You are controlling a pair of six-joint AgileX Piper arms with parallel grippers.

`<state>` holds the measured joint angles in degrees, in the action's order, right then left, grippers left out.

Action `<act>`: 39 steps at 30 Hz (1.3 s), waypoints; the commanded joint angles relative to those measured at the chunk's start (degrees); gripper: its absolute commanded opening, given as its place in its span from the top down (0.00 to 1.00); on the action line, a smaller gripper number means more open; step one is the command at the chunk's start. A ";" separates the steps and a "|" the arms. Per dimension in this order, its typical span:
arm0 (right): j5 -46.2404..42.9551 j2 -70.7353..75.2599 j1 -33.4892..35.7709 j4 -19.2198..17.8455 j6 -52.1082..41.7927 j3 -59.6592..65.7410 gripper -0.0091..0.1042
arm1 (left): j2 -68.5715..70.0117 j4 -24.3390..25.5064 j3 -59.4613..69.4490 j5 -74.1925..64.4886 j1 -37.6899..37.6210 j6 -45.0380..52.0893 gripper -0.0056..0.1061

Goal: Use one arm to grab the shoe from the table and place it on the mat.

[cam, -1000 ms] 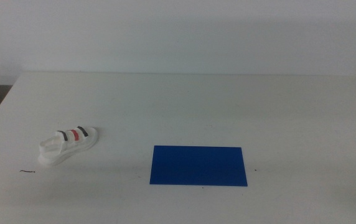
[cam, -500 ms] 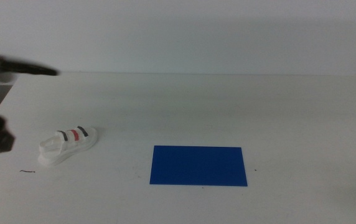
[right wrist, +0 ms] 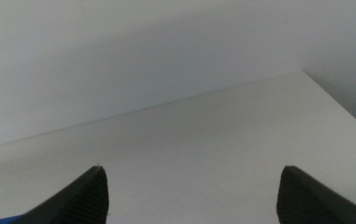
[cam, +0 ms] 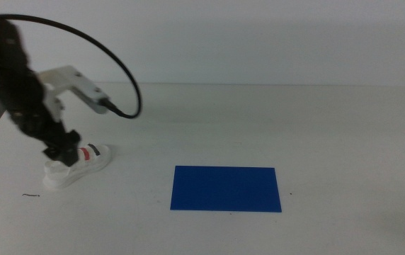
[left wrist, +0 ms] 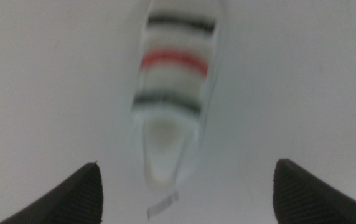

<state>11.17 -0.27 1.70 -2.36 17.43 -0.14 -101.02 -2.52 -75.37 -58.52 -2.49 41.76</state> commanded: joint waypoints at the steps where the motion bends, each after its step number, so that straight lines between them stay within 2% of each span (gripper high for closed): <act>1: -0.47 0.27 0.10 -0.42 -0.20 0.14 0.22 | -3.16 0.65 -2.54 0.16 -1.20 1.96 0.11; 16: -0.47 0.27 0.10 -0.42 -0.20 0.14 0.22 | -11.92 0.62 -4.72 5.29 -0.62 4.59 0.11; 19: -0.47 0.27 0.10 -0.42 -0.20 0.14 0.22 | -13.41 0.23 -4.61 4.43 0.09 4.85 0.14; 21: -0.47 0.27 0.10 -0.42 -0.20 0.14 0.22 | -13.86 0.23 -4.61 3.42 0.18 5.97 0.20; 23: -0.47 0.27 0.10 -0.42 -0.20 0.14 0.22 | -14.01 0.34 -4.61 2.50 0.31 6.30 0.31; 28: -0.47 0.27 0.10 -0.42 -0.20 0.14 0.22 | -13.54 -4.02 -5.75 0.70 -0.28 7.17 0.75; 31: -0.47 0.27 0.10 -0.42 -0.20 0.14 0.22 | -12.04 -1.22 -8.33 -2.76 -4.94 -0.34 0.92; 32: -0.47 0.27 0.10 -0.42 -0.20 0.14 0.22 | -11.68 -0.27 -9.66 -3.37 -7.02 -1.79 0.96; 34: -0.47 0.27 0.10 -0.42 -0.20 0.14 0.22 | -11.57 1.57 -12.96 -5.57 -12.94 -3.84 0.96; 39: -0.47 0.27 0.10 -0.42 -0.20 0.14 0.22 | -14.84 2.01 -19.84 -7.02 -28.22 -5.70 0.96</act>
<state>11.17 -0.27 1.70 -2.36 17.43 -0.14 -115.07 -0.53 -93.48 -64.23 -27.35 37.48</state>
